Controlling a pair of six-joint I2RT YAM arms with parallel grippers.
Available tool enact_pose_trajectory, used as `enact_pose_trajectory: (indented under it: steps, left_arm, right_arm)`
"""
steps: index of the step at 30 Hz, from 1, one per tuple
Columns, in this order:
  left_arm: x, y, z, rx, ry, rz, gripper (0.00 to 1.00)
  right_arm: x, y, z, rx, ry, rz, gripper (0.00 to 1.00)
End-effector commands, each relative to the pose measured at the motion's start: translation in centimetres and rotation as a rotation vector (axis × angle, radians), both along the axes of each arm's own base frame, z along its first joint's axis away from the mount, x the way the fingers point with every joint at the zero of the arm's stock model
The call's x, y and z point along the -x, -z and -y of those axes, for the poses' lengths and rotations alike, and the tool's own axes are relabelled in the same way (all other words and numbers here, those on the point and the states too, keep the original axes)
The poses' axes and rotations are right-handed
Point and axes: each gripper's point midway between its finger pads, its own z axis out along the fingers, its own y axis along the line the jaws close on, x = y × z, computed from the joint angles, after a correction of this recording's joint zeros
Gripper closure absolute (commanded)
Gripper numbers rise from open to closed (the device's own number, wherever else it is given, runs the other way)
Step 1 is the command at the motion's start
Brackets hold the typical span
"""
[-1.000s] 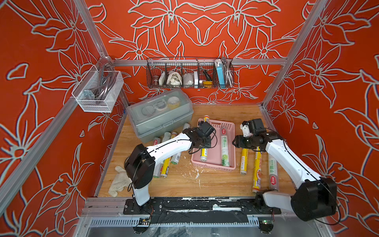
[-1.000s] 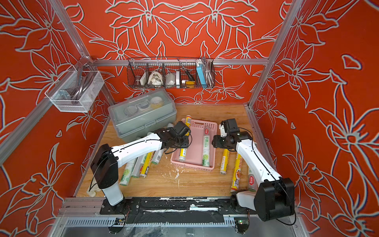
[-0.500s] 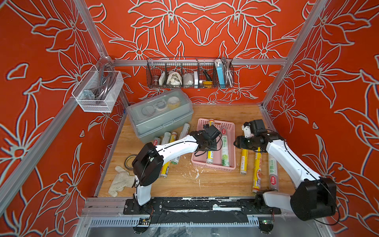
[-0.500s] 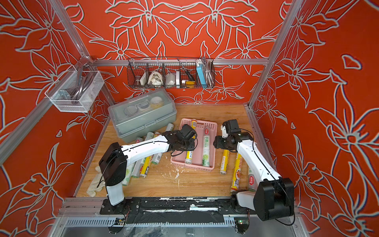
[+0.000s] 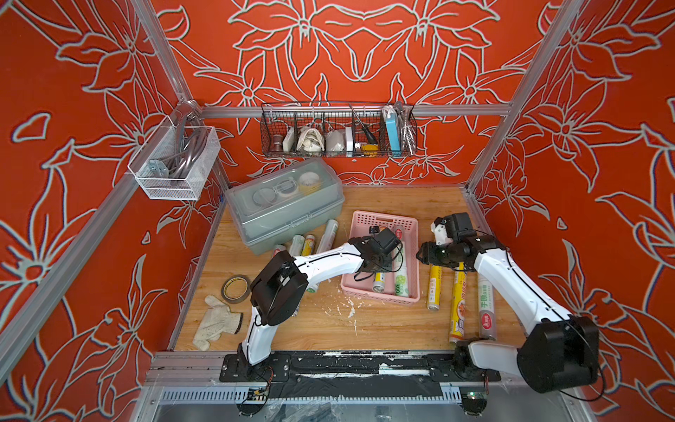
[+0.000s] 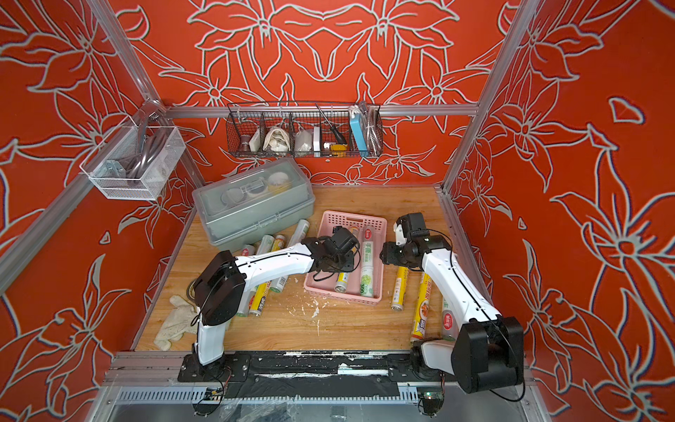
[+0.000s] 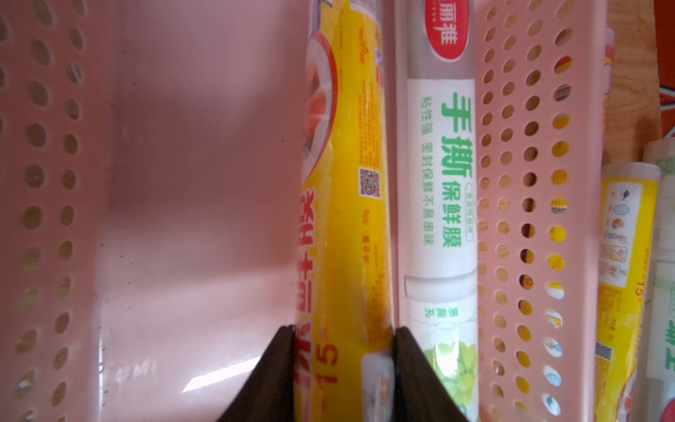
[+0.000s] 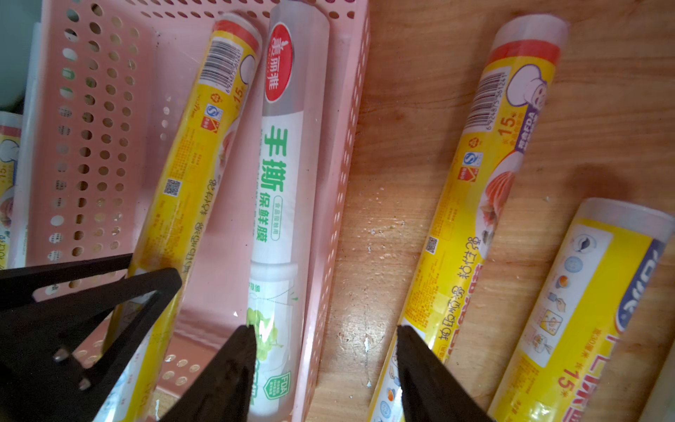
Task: Put the plastic wrap into the basket
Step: Place the plastic wrap in the basket.
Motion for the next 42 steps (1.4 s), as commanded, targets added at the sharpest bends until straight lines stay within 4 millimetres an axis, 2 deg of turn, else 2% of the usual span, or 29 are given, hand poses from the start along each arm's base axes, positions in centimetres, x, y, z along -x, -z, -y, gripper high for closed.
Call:
enact_pose_trajectory:
  steps: [1, 10, 21, 23, 29, 33, 38, 42]
  left_arm:
    - [0.0, 0.4, 1.1, 0.002, 0.009, 0.002, 0.79]
    - [0.1, 2.2, 2.3, -0.005, 0.029, -0.019, 0.79]
    - [1.4, 1.9, 6.0, 0.126, 0.109, -0.01, 0.74]
    - [1.4, 2.1, 6.2, 0.127, 0.111, -0.018, 0.73]
    - [1.4, 2.6, 5.7, 0.101, 0.098, -0.023, 0.59]
    - [1.3, 2.2, 5.1, 0.084, 0.085, -0.011, 0.54]
    - [1.2, 0.6, 4.8, 0.081, 0.088, 0.015, 0.46]
    - [1.2, -0.6, 4.4, 0.073, 0.099, 0.036, 0.43]
  right_arm:
    - [0.5, 0.3, 0.1, -0.01, 0.004, -0.013, 0.38]
    - [0.5, 0.3, 0.1, -0.014, 0.006, -0.014, 0.38]
    - [0.3, 0.3, -0.3, -0.042, 0.024, -0.002, 0.38]
    - [0.3, 0.3, -0.1, -0.039, 0.027, -0.004, 0.38]
    - [0.3, 0.2, -0.1, -0.037, 0.029, -0.003, 0.38]
    - [0.3, 0.1, 0.0, -0.036, 0.03, -0.002, 0.38]
    - [0.3, 0.1, 0.1, -0.031, 0.033, -0.004, 0.38]
    - [0.3, -0.1, 0.1, -0.03, 0.032, -0.003, 0.38]
